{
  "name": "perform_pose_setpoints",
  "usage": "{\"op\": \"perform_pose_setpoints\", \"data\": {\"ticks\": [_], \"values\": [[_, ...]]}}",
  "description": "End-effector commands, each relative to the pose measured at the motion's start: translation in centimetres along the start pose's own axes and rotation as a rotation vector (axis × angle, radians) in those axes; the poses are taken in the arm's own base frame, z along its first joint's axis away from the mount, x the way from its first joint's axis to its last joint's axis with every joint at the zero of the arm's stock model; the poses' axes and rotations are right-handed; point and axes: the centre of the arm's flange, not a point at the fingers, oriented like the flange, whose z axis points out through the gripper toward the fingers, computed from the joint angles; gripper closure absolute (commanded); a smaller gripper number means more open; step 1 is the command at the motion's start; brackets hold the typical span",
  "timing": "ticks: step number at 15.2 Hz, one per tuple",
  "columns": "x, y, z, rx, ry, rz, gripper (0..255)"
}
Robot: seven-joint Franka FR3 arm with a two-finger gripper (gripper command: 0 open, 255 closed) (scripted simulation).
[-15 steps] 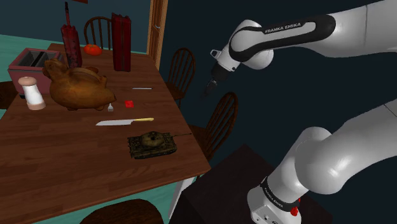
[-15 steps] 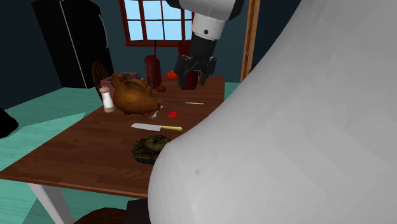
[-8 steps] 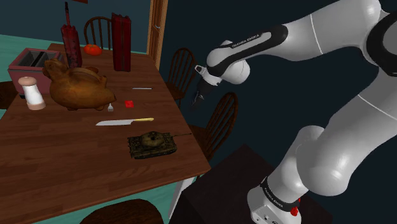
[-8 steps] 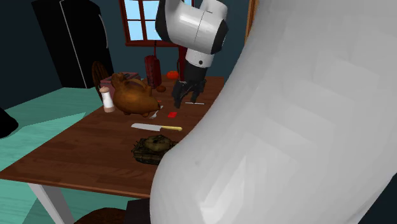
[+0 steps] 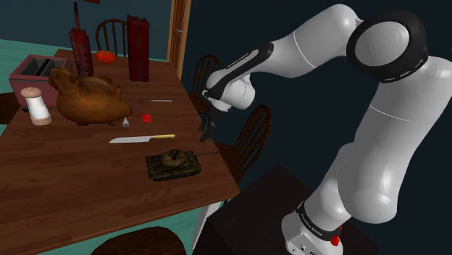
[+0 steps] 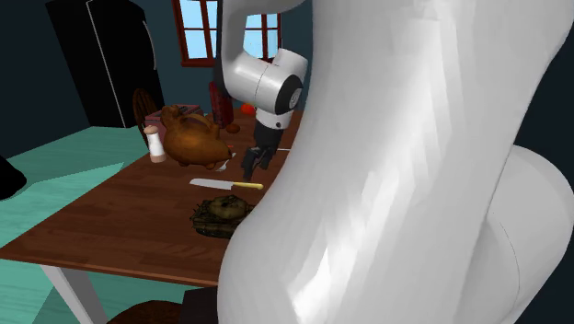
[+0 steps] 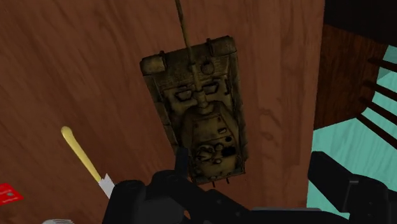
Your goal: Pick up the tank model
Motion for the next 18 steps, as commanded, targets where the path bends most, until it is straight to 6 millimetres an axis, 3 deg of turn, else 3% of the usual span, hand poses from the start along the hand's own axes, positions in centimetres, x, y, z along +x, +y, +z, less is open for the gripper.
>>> {"op": "perform_pose_setpoints", "data": {"ticks": [1, 7, 15, 17, 18], "values": [[0.6, 0.6, 2.7, 0.013, 0.001, -0.054, 0], [2.7, 2.2, 10.3, 0.05, 0.002, -0.209, 0], [1.5, 2.7, 14.1, 0.05, 0.002, -0.21, 0], [1.5, 2.7, 14.1, 0.05, 0.002, -0.21, 0], [1.5, 2.7, 14.1, 0.05, 0.002, -0.21, 255]]}}
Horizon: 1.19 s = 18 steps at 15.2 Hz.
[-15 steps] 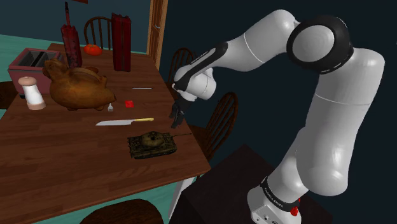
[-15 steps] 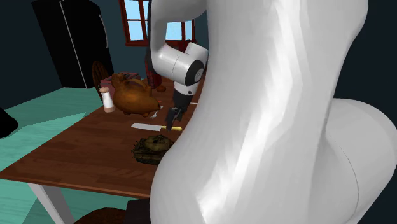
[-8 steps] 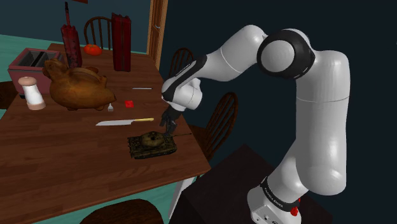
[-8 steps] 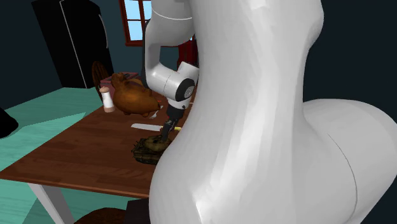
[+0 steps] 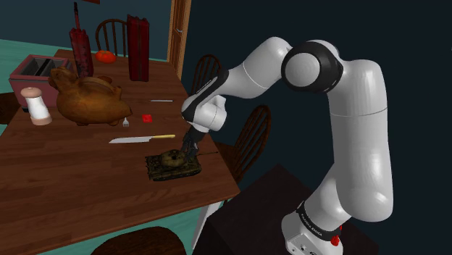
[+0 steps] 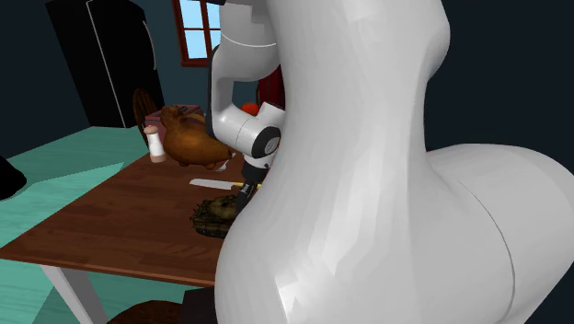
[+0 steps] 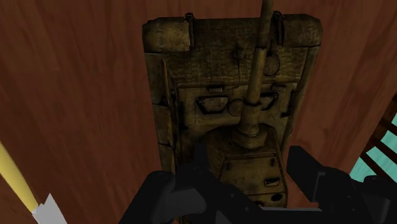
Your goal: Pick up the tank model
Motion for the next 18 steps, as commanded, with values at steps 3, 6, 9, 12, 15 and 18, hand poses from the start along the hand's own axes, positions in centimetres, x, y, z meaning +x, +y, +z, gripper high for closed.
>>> {"op": "perform_pose_setpoints", "data": {"ticks": [3, 6, 9, 12, 15, 18], "values": [[0.0, 0.0, 0.1, 0.0, 0.0, 0.0, 255], [0.0, 0.0, 0.1, 0.0, 0.0, 0.0, 255], [0.0, 0.0, 0.1, 0.0, 0.0, 0.0, 255], [0.5, -0.2, -1.3, 0.0, 0.0, 0.0, 255], [1.0, -0.3, -2.8, 0.0, 0.0, 0.0, 255], [1.5, -0.5, -4.3, 0.0, 0.0, 0.0, 255]]}}
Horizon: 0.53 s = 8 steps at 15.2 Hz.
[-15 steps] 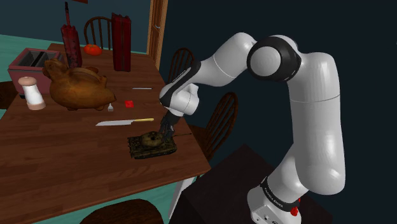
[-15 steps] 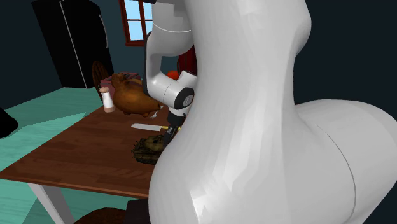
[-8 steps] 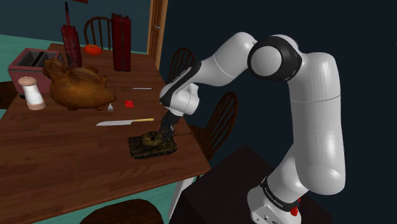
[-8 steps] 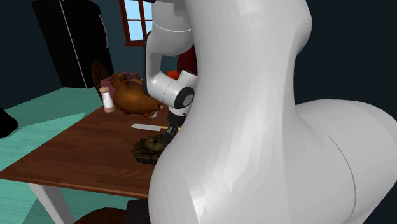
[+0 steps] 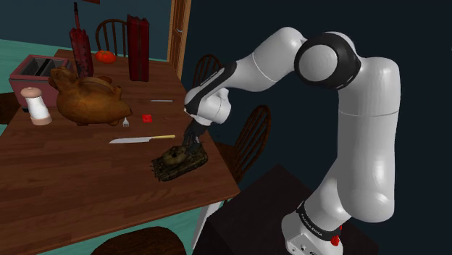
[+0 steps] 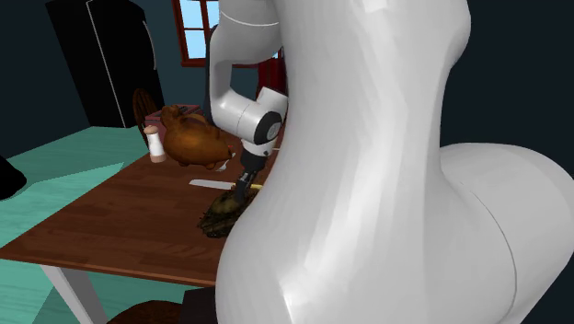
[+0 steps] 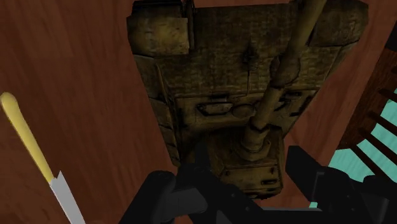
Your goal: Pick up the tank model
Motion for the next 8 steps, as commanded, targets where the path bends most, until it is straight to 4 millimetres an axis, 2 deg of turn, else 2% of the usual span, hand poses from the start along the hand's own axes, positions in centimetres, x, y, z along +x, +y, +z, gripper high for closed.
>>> {"op": "perform_pose_setpoints", "data": {"ticks": [1, 6, 8], "values": [[0.5, 0.0, -1.1, -0.002, 0.001, 0.0, 255], [1.3, -0.3, -3.6, -0.002, 0.001, 0.0, 255], [1.3, -0.3, -3.7, -0.002, 0.001, 0.0, 255]]}}
